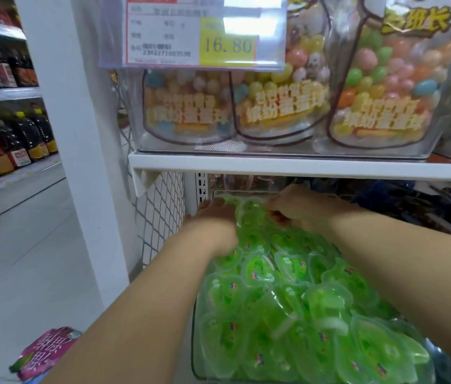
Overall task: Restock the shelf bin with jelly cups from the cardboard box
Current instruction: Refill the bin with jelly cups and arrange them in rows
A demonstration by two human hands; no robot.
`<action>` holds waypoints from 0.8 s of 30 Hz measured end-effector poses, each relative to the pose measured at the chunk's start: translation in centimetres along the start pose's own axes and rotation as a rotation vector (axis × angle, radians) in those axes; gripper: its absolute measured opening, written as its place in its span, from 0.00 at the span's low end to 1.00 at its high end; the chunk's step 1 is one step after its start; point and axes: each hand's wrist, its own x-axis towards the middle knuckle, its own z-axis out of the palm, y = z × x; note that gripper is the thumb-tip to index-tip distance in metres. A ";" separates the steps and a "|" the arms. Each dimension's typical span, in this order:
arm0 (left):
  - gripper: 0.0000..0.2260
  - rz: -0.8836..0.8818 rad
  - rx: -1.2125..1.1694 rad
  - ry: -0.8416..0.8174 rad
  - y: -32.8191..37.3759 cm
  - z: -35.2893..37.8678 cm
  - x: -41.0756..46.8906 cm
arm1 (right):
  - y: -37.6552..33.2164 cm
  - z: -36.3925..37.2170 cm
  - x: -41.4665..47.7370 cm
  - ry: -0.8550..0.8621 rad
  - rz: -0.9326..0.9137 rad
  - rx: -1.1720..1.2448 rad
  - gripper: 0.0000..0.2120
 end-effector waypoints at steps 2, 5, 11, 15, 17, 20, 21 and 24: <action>0.29 -0.005 0.009 -0.019 0.2 0.1 0.0 | 0.3 -0.1 0.2 0.034 -0.031 -0.069 0.13; 0.30 -0.027 0.015 -0.043 0.4 0.3 0.2 | 0.3 -0.1 0.2 0.038 -0.071 -0.186 0.15; 0.31 -0.049 -0.001 -0.031 0.4 0.5 0.8 | -0.1 -0.7 0.1 -0.029 -0.107 -0.249 0.12; 0.31 -0.039 -0.017 0.007 0.2 0.6 0.5 | 0.0 -0.4 0.0 -0.019 -0.138 -0.296 0.05; 0.30 -0.032 -0.022 0.046 0.1 0.6 0.0 | 0.0 -1.0 -0.8 0.012 -0.162 -0.340 0.08; 0.28 0.001 -0.014 0.121 0.0 0.6 -1.5 | -0.6 -2.3 -3.6 0.085 -0.321 -0.486 0.07; 0.27 0.019 -0.002 0.144 0.1 0.6 -2.2 | -0.9 -2.5 -4.9 0.073 -0.374 -0.532 0.07; 0.23 0.057 -0.001 0.183 0.3 0.6 -4.5 | -1.4 -3.0 -9.6 -0.089 -0.487 -0.620 0.06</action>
